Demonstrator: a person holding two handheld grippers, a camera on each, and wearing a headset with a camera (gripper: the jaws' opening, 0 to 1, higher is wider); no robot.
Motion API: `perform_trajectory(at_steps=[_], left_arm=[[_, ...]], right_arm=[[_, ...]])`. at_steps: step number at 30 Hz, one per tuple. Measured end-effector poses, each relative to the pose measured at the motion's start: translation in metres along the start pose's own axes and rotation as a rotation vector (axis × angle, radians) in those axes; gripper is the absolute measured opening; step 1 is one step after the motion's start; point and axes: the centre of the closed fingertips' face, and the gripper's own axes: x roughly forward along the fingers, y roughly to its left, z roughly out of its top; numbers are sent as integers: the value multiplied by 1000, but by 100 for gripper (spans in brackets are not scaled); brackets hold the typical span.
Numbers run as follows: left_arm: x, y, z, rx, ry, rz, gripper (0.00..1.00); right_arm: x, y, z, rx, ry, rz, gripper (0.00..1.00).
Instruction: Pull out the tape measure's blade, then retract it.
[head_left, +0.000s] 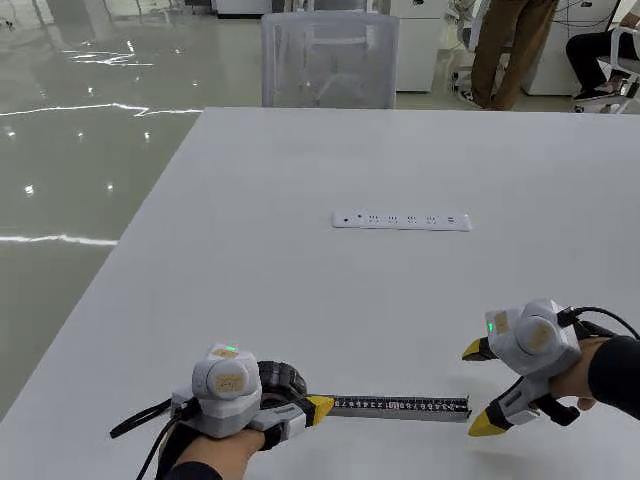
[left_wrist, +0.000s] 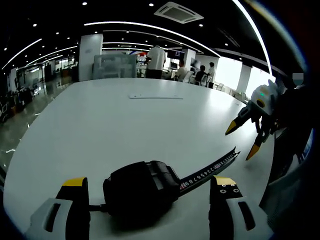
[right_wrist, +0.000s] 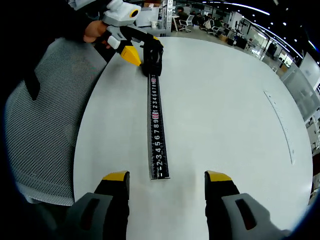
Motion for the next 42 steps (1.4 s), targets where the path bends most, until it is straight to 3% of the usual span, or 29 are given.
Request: perform_trajectory(at_steps=[9, 27, 30, 32, 38, 42], left_arm=[[1, 1, 1, -24, -14, -9, 94], [1, 0, 2, -45, -17, -18, 87], [2, 0, 1, -45, -14, -15, 87], [4, 0, -6, -33, 19, -12, 88], [5, 1, -1, -73, -2, 1, 85], [5, 2, 4, -79, -26, 16, 81]], right_arm=[[8, 6, -6, -11, 37, 52, 37], [15, 11, -7, -6, 61, 90, 14], [15, 11, -7, -12, 66, 86, 14], [15, 11, -7, -15, 70, 82, 14], [17, 14, -5, -99, 112, 76, 13], [18, 12, -6, -89, 141, 84, 13]])
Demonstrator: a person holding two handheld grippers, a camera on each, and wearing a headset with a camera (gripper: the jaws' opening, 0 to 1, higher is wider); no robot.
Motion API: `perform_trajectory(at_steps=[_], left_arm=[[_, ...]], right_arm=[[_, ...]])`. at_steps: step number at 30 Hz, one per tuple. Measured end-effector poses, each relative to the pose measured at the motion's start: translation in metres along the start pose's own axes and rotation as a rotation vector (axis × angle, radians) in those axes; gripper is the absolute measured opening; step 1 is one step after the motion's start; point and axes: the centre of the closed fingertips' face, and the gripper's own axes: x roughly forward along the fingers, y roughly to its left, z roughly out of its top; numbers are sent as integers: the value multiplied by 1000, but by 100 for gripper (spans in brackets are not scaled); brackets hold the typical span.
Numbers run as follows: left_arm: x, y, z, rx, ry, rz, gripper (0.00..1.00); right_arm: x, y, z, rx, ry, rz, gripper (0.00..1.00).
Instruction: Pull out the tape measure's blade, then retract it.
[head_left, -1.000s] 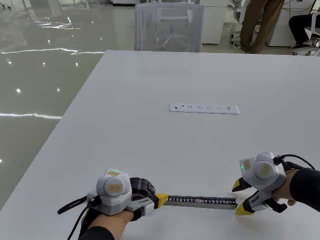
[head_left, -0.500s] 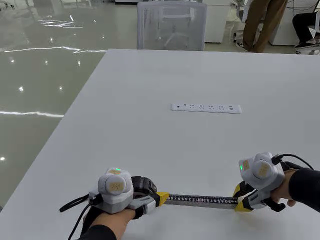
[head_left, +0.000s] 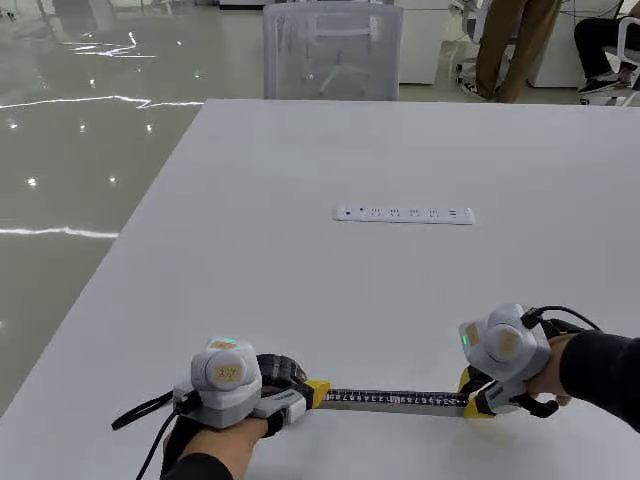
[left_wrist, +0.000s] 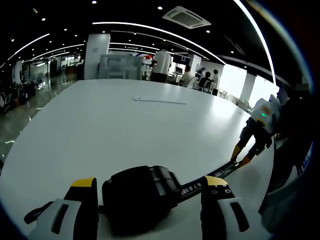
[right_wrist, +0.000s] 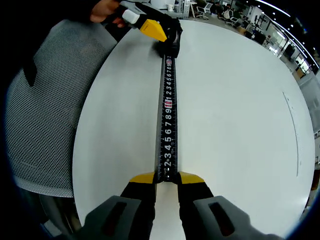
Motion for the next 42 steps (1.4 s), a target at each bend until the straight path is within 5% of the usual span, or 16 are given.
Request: perform_trajectory(at_steps=[9, 16, 21, 42], left_arm=[[4, 6, -6, -61, 13, 32, 73], [5, 10, -9, -9, 9, 78, 64], [4, 11, -8, 17, 5, 92, 63], [5, 12, -10, 23, 40, 90, 61]], right_arm=[[1, 1, 0, 17, 30, -17, 13], [1, -1, -1, 85, 61, -26, 12], [2, -1, -1, 41, 90, -16, 12], [2, -1, 1, 145, -7, -34, 11]])
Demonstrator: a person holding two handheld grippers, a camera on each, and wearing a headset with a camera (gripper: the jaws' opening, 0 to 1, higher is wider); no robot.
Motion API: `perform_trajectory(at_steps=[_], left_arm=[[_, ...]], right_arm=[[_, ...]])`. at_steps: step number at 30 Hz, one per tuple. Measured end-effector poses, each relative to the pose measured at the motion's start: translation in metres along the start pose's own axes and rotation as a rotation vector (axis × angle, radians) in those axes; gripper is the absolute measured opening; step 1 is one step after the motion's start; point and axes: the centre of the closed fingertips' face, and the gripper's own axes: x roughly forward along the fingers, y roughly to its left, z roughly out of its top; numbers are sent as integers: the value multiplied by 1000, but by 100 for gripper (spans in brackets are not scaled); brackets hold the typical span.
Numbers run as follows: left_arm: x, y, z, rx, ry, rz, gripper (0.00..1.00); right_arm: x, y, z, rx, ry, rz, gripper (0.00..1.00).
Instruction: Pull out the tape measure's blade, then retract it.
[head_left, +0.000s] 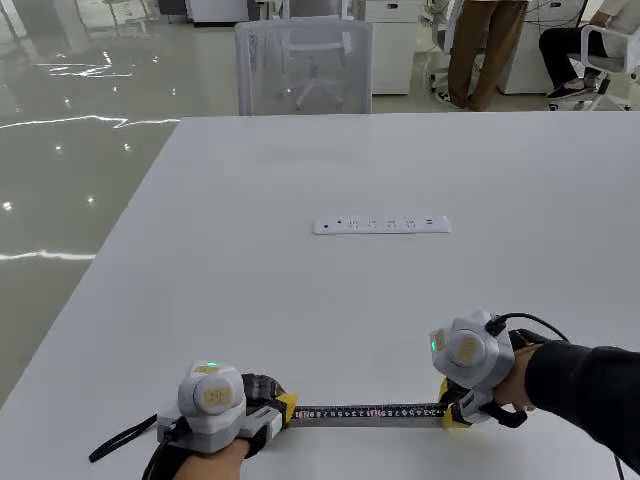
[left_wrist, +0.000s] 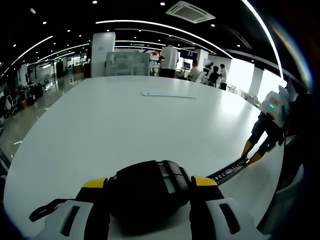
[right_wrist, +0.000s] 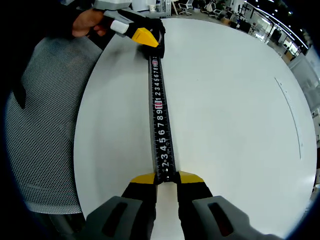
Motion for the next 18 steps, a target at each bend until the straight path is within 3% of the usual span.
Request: perform_trajectory(at_steps=[18], left_arm=[[0, 0, 1, -3, 3, -12, 60]], right_arm=[[3, 4, 11, -4, -17, 6, 11]])
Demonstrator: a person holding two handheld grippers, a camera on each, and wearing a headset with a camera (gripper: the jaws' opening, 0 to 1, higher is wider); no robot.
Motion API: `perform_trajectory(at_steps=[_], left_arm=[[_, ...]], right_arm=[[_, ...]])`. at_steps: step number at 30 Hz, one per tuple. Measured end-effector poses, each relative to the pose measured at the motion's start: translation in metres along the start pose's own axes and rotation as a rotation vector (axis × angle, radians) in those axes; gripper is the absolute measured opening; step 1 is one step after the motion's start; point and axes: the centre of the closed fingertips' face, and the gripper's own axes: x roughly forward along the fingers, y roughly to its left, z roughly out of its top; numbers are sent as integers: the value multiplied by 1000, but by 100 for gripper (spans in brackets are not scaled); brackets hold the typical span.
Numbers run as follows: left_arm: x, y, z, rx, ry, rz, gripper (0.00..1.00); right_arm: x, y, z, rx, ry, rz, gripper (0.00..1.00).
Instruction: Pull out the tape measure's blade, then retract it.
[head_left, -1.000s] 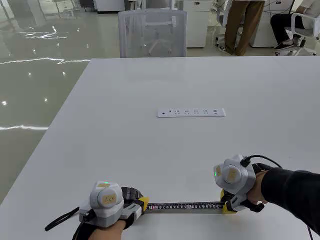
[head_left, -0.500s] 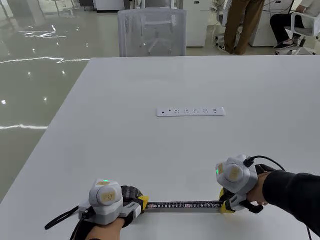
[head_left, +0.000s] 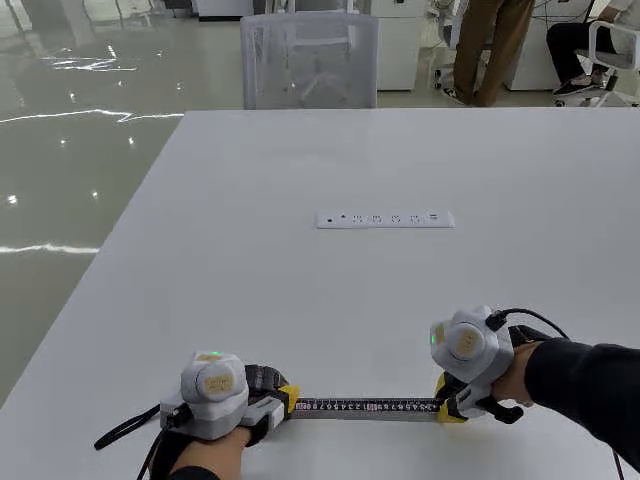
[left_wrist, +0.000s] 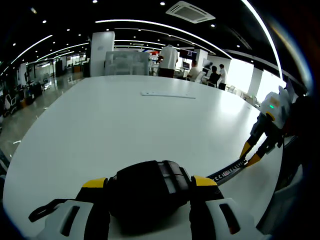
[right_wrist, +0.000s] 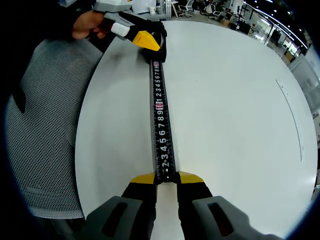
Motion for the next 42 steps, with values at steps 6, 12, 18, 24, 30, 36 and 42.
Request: perform_trajectory(at_steps=[6, 12, 18, 24, 30, 36, 42], left_arm=[[1, 0, 0, 0, 1, -3, 60], [0, 0, 0, 0, 2, -5, 60], [0, 1, 0, -1, 2, -6, 60], [0, 1, 1, -1, 1, -7, 60], [0, 1, 1, -2, 0, -9, 60], [0, 1, 1, -1, -1, -11, 60], [0, 1, 1, -2, -1, -12, 60]], right_arm=[[2, 2, 5, 0, -5, 7, 11], [3, 1, 8, 10, -14, 10, 11], [5, 2, 10, 8, -17, 9, 11], [5, 1, 12, -6, -21, 9, 11], [6, 1, 15, -4, -32, 9, 12], [7, 1, 19, 1, -38, 8, 12], [8, 1, 22, 1, -42, 9, 12]])
